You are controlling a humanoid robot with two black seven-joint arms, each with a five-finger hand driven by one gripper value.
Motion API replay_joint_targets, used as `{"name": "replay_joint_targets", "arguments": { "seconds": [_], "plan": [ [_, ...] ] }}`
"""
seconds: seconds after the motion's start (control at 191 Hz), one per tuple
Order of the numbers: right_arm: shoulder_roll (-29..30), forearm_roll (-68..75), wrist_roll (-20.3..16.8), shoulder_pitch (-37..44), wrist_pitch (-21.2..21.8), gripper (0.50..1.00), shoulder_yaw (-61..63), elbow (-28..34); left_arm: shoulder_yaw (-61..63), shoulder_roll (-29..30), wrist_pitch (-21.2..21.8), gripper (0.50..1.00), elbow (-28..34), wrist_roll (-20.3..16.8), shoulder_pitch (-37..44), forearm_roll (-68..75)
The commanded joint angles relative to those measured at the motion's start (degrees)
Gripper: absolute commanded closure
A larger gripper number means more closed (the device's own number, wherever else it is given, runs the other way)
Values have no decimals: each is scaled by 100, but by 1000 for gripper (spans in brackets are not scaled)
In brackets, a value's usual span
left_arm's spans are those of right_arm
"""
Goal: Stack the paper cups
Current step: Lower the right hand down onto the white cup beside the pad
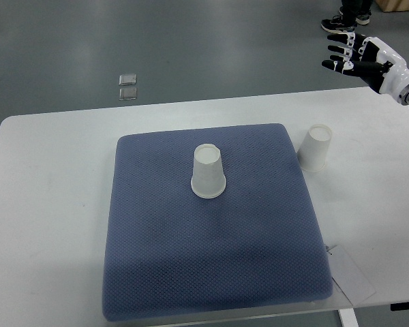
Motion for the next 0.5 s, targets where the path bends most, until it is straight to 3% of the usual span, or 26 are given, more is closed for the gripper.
{"name": "replay_joint_targets", "arguments": {
  "seconds": [0.0,0.245,0.496],
  "plan": [
    [-145,-676,13,26,80,591,-24,176,0,0,0,500,0,0,0,0],
    [-426,-2591,110,237,80,591,-340,888,0,0,0,500,0,0,0,0],
    [-488,-4147,233,316,62,591,-542,1082,0,0,0,500,0,0,0,0]
  ]
}}
